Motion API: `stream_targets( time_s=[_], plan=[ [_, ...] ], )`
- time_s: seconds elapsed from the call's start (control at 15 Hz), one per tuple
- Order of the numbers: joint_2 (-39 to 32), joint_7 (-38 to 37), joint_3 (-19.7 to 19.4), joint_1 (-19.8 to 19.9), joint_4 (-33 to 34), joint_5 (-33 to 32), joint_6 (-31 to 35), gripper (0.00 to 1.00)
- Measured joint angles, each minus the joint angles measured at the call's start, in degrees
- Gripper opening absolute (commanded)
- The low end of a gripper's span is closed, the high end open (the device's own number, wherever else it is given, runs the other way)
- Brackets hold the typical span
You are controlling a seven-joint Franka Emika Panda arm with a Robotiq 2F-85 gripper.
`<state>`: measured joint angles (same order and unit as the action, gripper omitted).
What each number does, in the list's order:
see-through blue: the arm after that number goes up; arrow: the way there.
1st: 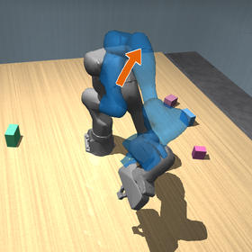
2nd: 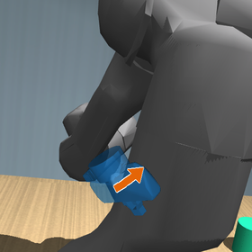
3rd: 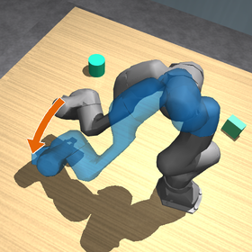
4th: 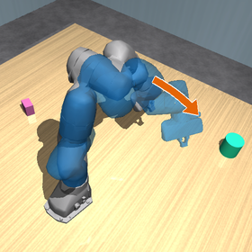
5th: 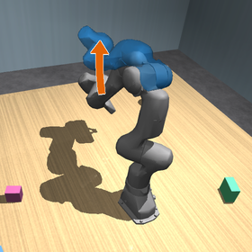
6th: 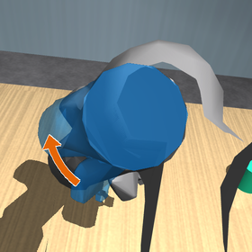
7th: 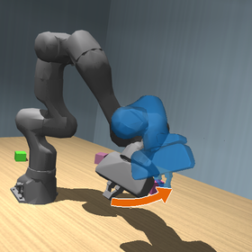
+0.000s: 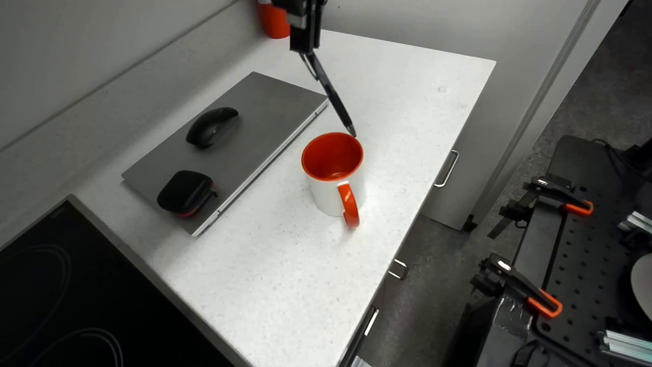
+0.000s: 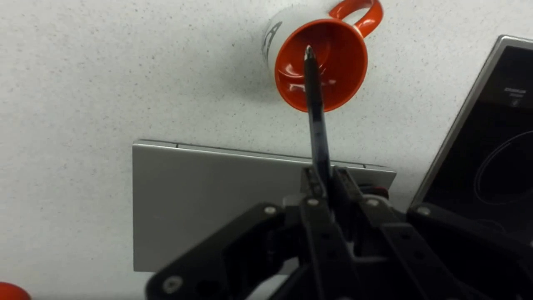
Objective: Pick the marker in the cup and put it on the counter
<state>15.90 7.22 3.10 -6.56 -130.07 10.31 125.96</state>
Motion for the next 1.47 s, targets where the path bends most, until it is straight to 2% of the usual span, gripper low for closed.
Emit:
stream_targets(
  time_s=[0.27, 0.47, 0.73, 1.07, 1.4, 1.47],
  plan=[
    [5.1, 0.1, -1.2, 1.2, -0.4, -4.1, -8.8, 0.03],
    [3.7, -0.7, -1.3, 2.9, -1.3, -7.4, -10.9, 0.03],
    [-2.6, -1.9, -1.4, 4.4, -2.4, -8.7, -6.7, 0.03],
    [-11.1, -4.5, -2.0, 5.8, -2.5, -8.8, 2.7, 0.03],
    [-16.3, -7.3, -3.3, 6.4, -2.4, -8.8, 9.6, 0.03],
    [-16.9, -8.1, -3.6, 6.4, -2.4, -9.0, 10.5, 0.37]
  ],
)
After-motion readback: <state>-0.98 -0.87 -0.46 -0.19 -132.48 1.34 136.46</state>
